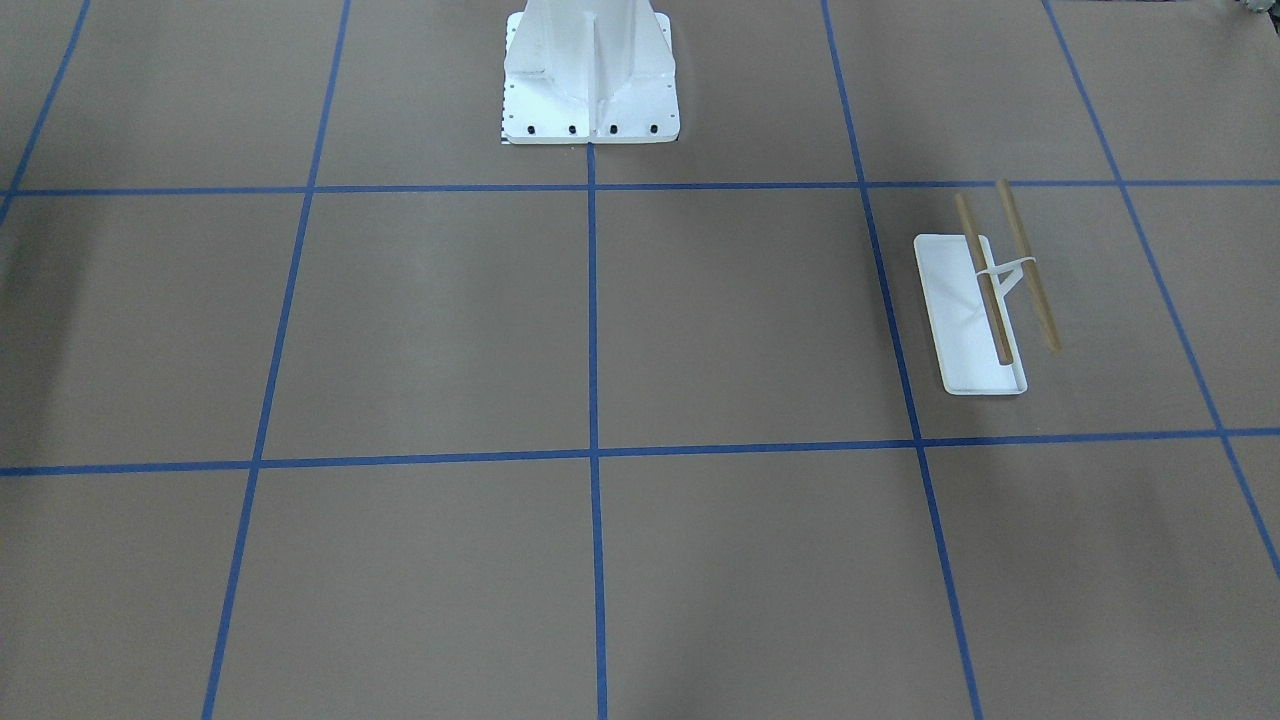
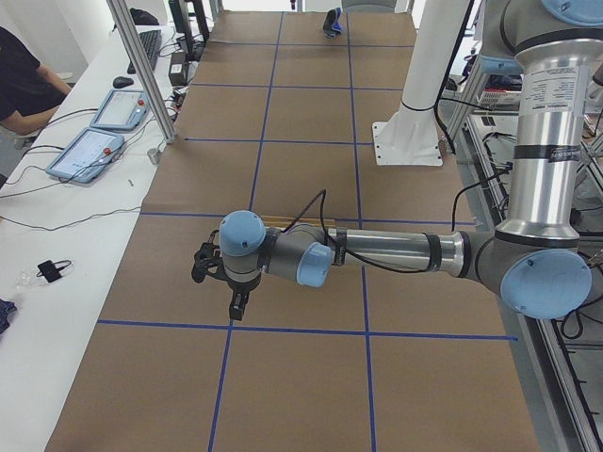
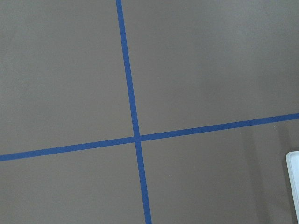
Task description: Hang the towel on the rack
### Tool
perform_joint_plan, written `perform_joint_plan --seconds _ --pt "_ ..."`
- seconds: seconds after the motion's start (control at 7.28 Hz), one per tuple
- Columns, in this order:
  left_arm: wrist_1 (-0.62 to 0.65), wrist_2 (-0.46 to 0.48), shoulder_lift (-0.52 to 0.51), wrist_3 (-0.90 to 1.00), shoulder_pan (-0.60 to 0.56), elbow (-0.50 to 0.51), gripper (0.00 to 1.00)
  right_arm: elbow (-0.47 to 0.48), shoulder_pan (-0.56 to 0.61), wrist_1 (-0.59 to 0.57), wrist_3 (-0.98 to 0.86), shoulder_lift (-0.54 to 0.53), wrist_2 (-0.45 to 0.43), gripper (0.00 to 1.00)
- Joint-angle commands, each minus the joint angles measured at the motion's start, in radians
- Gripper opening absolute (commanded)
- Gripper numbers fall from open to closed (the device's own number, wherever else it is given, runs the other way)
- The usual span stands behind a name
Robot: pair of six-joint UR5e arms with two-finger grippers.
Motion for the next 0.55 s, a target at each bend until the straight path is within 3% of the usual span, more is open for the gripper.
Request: perform_joint_plan --seconds 0.0,0.41 --pt "-0.002 0.084 -0.009 -0.011 0.001 0.004 0.99 -0.011 0.0 0.001 0.016 -0.009 -0.007 1.0" --pt "-0.008 0.088 0.003 -0.011 0.01 0.0 0.99 -0.011 0.001 0.003 -0.007 -0.065 -0.069 1.0"
